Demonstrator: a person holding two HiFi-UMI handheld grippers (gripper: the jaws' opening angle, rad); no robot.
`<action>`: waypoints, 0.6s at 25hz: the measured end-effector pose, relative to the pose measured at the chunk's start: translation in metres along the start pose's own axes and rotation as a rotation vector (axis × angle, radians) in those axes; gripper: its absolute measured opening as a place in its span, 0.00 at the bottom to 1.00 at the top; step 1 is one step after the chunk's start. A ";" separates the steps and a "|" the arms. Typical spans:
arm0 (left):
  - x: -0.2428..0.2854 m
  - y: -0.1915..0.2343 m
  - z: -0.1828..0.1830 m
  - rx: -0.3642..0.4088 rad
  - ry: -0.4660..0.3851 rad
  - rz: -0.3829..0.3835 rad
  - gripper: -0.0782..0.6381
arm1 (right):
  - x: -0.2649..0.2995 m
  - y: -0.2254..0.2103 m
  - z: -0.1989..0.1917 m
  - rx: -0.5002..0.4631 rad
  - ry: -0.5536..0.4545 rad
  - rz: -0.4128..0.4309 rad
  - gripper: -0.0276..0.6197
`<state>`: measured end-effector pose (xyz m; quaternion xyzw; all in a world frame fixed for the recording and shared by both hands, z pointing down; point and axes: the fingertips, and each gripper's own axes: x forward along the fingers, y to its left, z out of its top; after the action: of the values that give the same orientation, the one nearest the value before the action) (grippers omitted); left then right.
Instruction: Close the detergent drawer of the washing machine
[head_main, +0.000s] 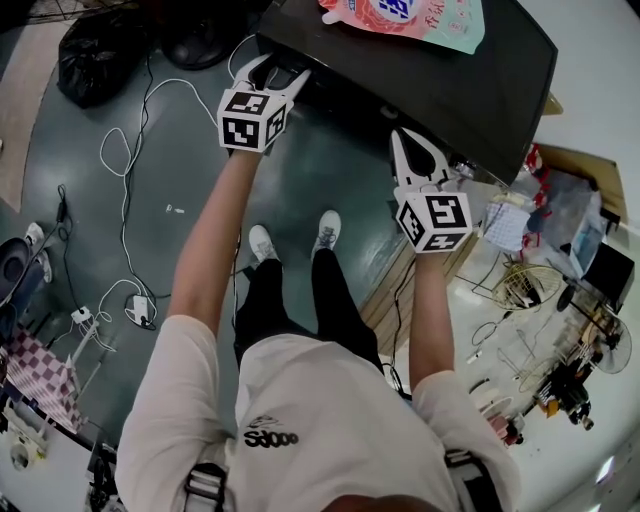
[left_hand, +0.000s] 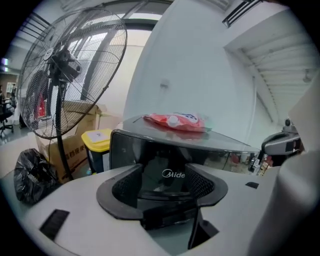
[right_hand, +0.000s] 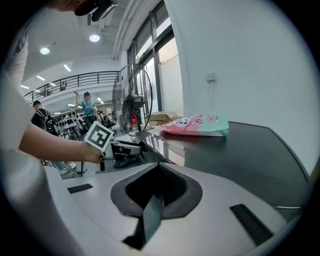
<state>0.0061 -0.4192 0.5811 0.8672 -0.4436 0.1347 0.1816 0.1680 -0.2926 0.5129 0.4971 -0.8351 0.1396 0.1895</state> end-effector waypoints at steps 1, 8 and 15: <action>0.000 0.000 0.000 -0.004 0.029 -0.003 0.49 | -0.005 0.002 0.003 -0.006 -0.004 -0.005 0.05; -0.039 -0.026 -0.002 -0.096 0.134 -0.108 0.49 | -0.051 0.006 0.034 -0.023 -0.033 -0.054 0.05; -0.131 -0.039 0.036 0.005 0.048 -0.090 0.39 | -0.090 0.027 0.056 -0.025 -0.048 -0.091 0.05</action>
<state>-0.0342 -0.3188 0.4897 0.8833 -0.3992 0.1481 0.1961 0.1732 -0.2334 0.4212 0.5355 -0.8176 0.1082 0.1817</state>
